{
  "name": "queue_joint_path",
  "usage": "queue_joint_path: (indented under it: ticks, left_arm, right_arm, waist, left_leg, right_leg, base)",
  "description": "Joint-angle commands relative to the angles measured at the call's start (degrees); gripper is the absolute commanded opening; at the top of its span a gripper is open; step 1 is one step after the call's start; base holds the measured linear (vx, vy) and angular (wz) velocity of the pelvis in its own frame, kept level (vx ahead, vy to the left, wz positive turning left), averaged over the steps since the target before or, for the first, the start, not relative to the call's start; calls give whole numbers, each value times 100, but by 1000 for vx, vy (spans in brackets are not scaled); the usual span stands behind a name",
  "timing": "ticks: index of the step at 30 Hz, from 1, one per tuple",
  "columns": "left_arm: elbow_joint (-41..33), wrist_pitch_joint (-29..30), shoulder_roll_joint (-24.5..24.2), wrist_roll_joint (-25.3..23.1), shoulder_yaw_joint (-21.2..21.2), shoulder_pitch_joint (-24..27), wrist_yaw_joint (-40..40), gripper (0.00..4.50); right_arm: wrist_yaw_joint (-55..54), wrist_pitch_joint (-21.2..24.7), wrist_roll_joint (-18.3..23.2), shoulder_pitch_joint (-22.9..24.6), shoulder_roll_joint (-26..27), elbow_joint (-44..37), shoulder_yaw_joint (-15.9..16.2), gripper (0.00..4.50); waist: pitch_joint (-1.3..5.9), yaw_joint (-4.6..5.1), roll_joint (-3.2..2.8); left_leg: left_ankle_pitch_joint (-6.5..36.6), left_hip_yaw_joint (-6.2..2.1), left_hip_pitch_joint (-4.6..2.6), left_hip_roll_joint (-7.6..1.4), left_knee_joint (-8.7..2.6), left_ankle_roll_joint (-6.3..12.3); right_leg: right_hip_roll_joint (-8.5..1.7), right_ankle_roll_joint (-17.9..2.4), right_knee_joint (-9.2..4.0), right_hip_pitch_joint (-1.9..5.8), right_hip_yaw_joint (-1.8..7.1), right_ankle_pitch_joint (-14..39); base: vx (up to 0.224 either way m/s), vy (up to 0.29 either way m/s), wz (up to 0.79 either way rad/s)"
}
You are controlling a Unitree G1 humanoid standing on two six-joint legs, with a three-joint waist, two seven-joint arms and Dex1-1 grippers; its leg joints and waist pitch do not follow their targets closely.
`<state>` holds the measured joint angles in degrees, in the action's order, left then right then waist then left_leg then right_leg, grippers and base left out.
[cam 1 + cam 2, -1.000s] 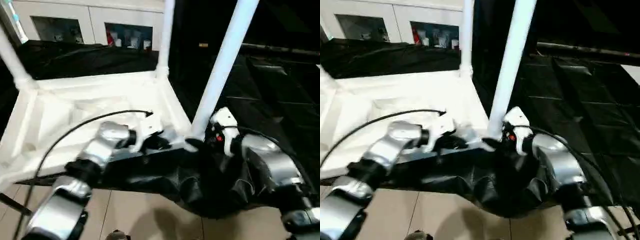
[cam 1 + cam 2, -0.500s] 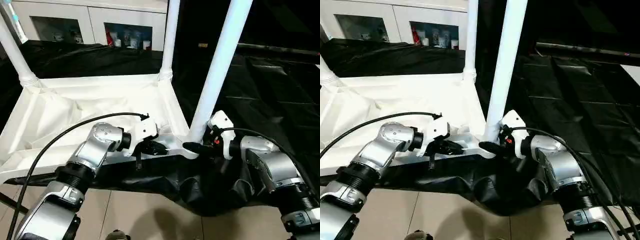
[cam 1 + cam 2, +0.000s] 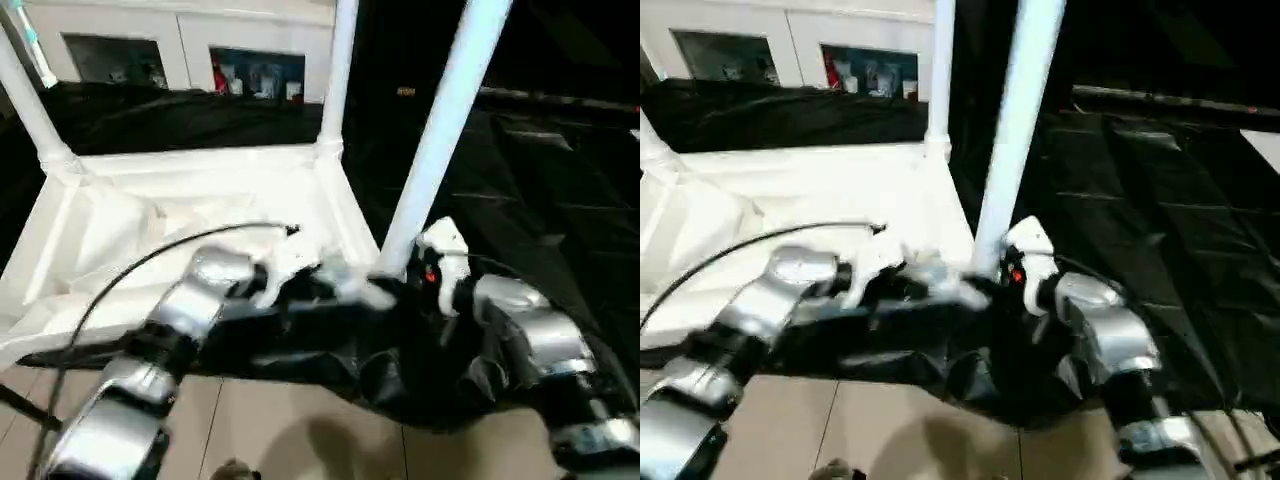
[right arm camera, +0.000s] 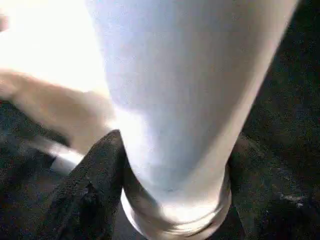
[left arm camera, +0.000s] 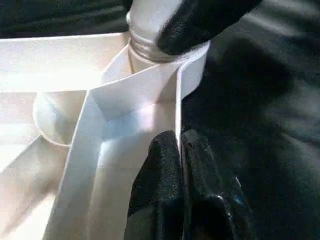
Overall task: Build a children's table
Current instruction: Rotate leg to tighten
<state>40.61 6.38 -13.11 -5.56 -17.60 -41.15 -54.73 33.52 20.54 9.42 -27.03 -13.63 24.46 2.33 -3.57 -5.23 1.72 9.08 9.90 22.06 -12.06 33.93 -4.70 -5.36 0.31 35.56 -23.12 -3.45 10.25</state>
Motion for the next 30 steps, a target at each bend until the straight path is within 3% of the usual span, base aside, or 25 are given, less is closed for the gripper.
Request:
queue_joint_path:
  ticks: [1, 2, 3, 5, 10, 13, 15, 16, 19, 22, 30]
  left_arm:
    - [217, 159, 261, -93, 164, -262, 810, 0]
    - [246, 182, 298, -97, 175, -285, 883, 0]
    - [480, 446, 656, -107, 253, -473, 1454, 0]
    - [568, 505, 784, -136, 251, -537, 1668, 0]
    - [1090, 347, 1281, -283, 161, -787, 2178, 0]
    - [1141, 228, 1292, -274, 172, -825, 2144, 0]
    - [1151, 200, 1255, -225, 197, -847, 2092, 0]
    - [1152, 156, 1231, -219, 195, -850, 2063, 0]
    - [1178, -93, 1101, -182, 217, -856, 1852, 0]
    - [1123, -348, 940, -118, 227, -793, 1410, 0]
    - [737, -707, 458, 95, 197, -505, 439, 0]
  right_arm:
    - [-930, 70, -43, -85, 263, 383, -232, 262]
    - [-1047, 62, -46, -107, 314, 428, -264, 262]
    - [-1898, -111, -49, -322, 748, 824, -463, 262]
    - [-2141, -206, -51, -412, 903, 963, -495, 261]
    - [-2624, -575, -278, -829, 1469, 1508, -405, 261]
    - [-2591, -620, -274, -883, 1508, 1537, -418, 261]
    - [-2513, -718, -225, -919, 1493, 1573, -453, 261]
    - [-2489, -744, -211, -929, 1476, 1581, -459, 331]
    - [-2291, -846, -181, -963, 1343, 1583, -493, 337]
    - [-1873, -809, -196, -913, 1106, 1435, -442, 375]
    - [-503, -371, -145, -523, 241, 632, -81, 442]
  waist:
    - [415, 28, 22]
    - [421, 28, 15]
    - [434, 27, 8]
    - [443, 50, -7]
    - [487, 39, -13]
    - [477, 22, -1]
    - [470, 26, -4]
    - [467, 25, -8]
    - [461, 33, 0]
    - [464, 48, 20]
    - [481, 48, 17]
  left_leg:
    - [1470, 20, -129, -64, -424, -158]
    - [1509, 13, -136, -64, -424, -170]
    - [1426, 9, -126, -63, -422, -152]
    - [1362, 8, -118, -64, -423, -196]
    - [858, 29, -86, -30, -382, 9]
    - [892, 35, -94, -29, -380, 137]
    - [979, 33, -101, -38, -388, 147]
    - [1045, 32, -109, -41, -393, 139]
    - [1141, 28, -104, -44, -403, 136]
    - [1104, 23, -94, -43, -404, 150]
    - [729, 34, -87, -66, -362, 428]
  right_leg:
    - [-262, -1065, -480, 233, 198, 1697]
    - [-265, -1028, -486, 230, 198, 1747]
    - [-265, -1007, -480, 249, 198, 1641]
    - [-266, -1058, -460, 231, 202, 1462]
    - [-222, -1200, -388, 297, 200, 440]
    - [-230, -1236, -394, 318, 200, 378]
    - [-231, -1234, -406, 314, 195, 508]
    - [-234, -1228, -420, 309, 195, 613]
    - [-234, -1203, -429, 311, 196, 732]
    - [-237, -1198, -434, 320, 188, 740]
    - [-237, -1462, -344, 347, 194, -7]
  base:
    - [0, 0, 0]
    - [0, 0, 0]
    - [0, 0, 0]
    - [0, 0, 0]
    - [0, 0, 0]
    - [0, 0, 0]
    - [0, 0, 0]
    - [0, 0, 0]
    - [0, 0, 0]
    - [0, 0, 0]
    - [0, 0, 0]
